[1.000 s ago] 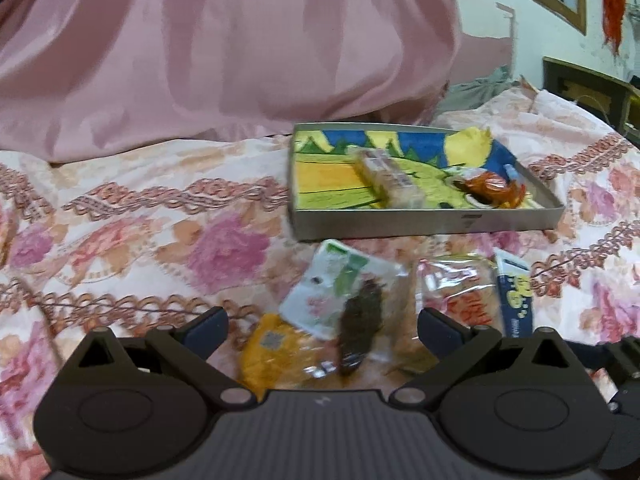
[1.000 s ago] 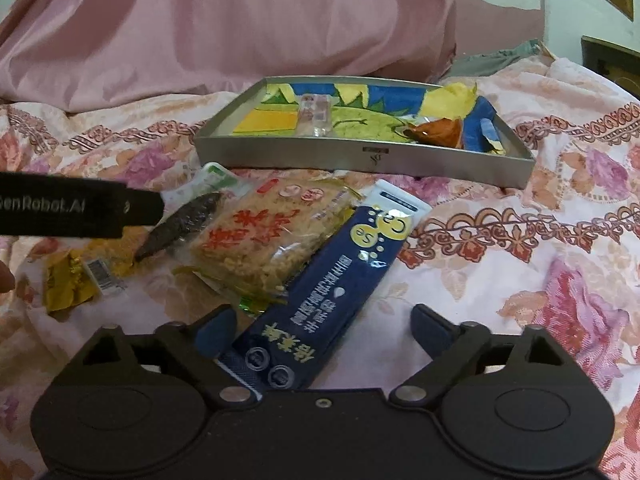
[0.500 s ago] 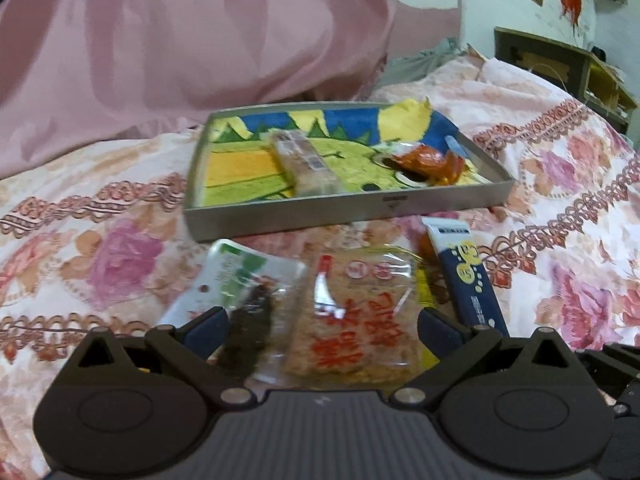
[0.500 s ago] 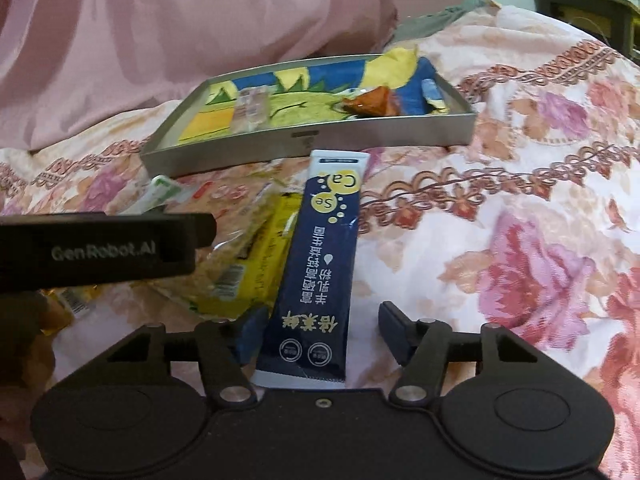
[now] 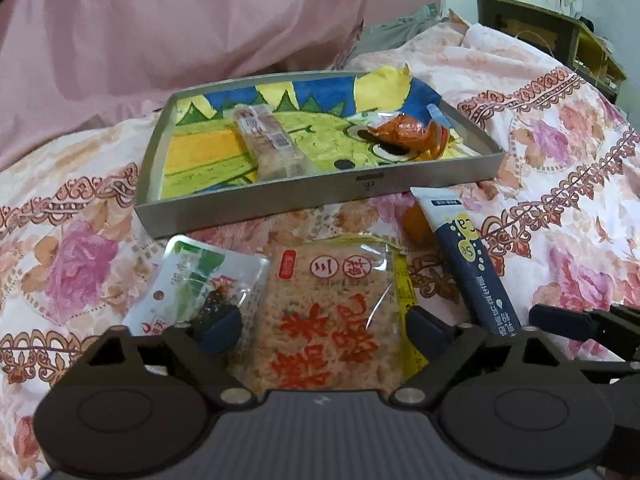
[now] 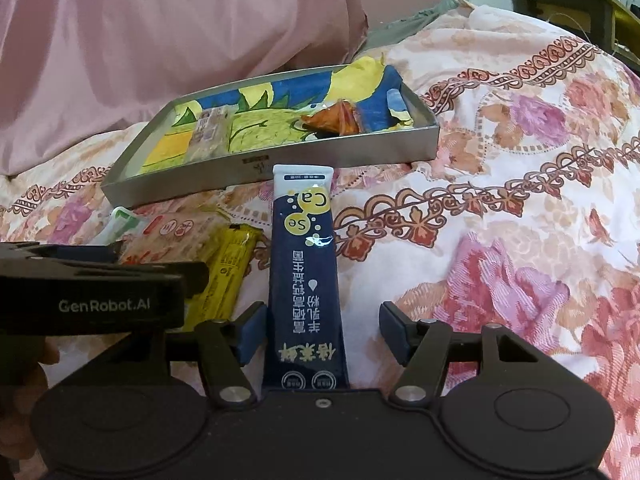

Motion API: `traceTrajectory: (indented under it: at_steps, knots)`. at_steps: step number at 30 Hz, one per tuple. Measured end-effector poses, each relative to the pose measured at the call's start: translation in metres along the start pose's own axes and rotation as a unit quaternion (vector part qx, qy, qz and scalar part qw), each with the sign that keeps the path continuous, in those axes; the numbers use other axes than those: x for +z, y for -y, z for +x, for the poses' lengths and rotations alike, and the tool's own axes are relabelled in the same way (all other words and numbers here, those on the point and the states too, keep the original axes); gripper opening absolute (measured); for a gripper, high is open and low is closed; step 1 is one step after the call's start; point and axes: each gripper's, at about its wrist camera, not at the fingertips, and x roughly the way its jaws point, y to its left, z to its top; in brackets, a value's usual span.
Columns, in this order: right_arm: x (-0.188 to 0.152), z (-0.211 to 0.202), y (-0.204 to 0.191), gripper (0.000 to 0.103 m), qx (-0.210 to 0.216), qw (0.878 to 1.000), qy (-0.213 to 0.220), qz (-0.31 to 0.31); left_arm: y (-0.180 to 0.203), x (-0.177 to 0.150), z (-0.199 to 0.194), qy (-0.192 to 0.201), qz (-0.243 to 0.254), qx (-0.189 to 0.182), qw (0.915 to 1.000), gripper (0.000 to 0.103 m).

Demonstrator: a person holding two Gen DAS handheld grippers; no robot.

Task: Organize snacks
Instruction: 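Grasp the rice-cracker bag with the left tool while the right tool grasps the blue stick pack, then carry the rice-cracker bag and blue stick pack into the tray and release them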

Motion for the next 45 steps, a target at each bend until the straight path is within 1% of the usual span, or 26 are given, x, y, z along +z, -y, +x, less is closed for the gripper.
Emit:
traceTrajectory:
  at_steps: [3,5,6,7,8,10,15,19,23,27,30,37,41,45]
  knots:
    - [0.000,0.002,-0.002,0.064,0.004,1.000,0.005,-0.008,-0.001,0.000,0.000,0.000,-0.001,0.000,1.0000,0.088]
    - [0.000,0.005,-0.001,0.064,0.012,1.000,0.004,-0.003,-0.001,0.000,0.001,-0.003,-0.001,-0.007,1.0000,0.082]
    - [0.001,0.006,0.000,0.064,0.018,1.000,0.002,0.003,-0.001,0.001,0.001,-0.005,-0.002,-0.010,0.9999,0.081]
    - [0.001,0.007,0.001,0.062,0.025,1.000,0.000,0.011,-0.001,0.001,0.001,-0.006,-0.005,-0.011,0.9999,0.081]
    - [0.000,0.008,0.003,0.055,0.032,0.999,-0.001,0.019,-0.002,0.002,0.001,-0.007,-0.009,-0.011,0.9999,0.078]
    - [0.000,0.008,0.003,0.043,0.039,0.999,-0.002,0.027,-0.002,0.003,0.001,-0.009,-0.015,-0.012,0.9998,0.076]
    - [0.000,0.007,0.003,0.039,0.042,0.999,0.000,0.035,-0.001,0.003,-0.002,-0.011,-0.019,-0.010,0.9997,0.075]
    - [0.000,0.004,0.000,0.037,0.034,0.999,0.007,0.023,0.003,0.003,-0.008,-0.007,-0.019,0.010,0.9998,0.075]
    - [0.000,-0.003,-0.006,0.036,0.017,0.999,0.029,-0.003,0.005,0.003,-0.018,0.002,-0.021,0.022,0.9995,0.075]
    - [0.001,-0.012,-0.009,0.036,0.009,0.998,0.051,-0.024,0.007,0.005,-0.030,0.015,-0.022,0.035,0.9990,0.075]
    - [0.003,-0.021,-0.012,0.036,0.005,0.997,0.073,-0.038,0.008,0.010,-0.039,0.030,-0.032,0.044,0.9981,0.075]
    - [0.012,-0.043,-0.009,0.036,0.001,0.991,0.123,-0.044,0.016,0.028,-0.056,0.069,-0.053,0.049,0.9950,0.075]
    - [0.025,-0.053,-0.001,0.036,0.000,0.988,0.152,-0.037,0.021,0.040,-0.062,0.097,-0.060,0.055,0.9920,0.075]
    - [0.044,-0.056,0.001,0.036,0.001,0.983,0.178,-0.054,0.024,0.057,-0.062,0.121,-0.067,0.060,0.9886,0.075]
